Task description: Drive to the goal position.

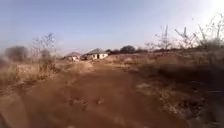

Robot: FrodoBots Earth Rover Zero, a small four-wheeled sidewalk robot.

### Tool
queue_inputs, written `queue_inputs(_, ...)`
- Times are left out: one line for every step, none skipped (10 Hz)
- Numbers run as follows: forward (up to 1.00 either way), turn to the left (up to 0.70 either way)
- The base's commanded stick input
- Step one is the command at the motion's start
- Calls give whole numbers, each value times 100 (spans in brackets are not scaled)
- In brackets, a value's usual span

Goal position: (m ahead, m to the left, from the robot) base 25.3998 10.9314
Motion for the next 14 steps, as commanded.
queue_inputs(70, 0)
queue_inputs(70, 0)
queue_inputs(70, 0)
queue_inputs(70, 0)
queue_inputs(70, 0)
queue_inputs(70, 0)
queue_inputs(70, 0)
queue_inputs(70, 0)
queue_inputs(70, 0)
queue_inputs(70, 0)
queue_inputs(70, 0)
queue_inputs(70, 0)
queue_inputs(70, 0)
queue_inputs(70, 0)
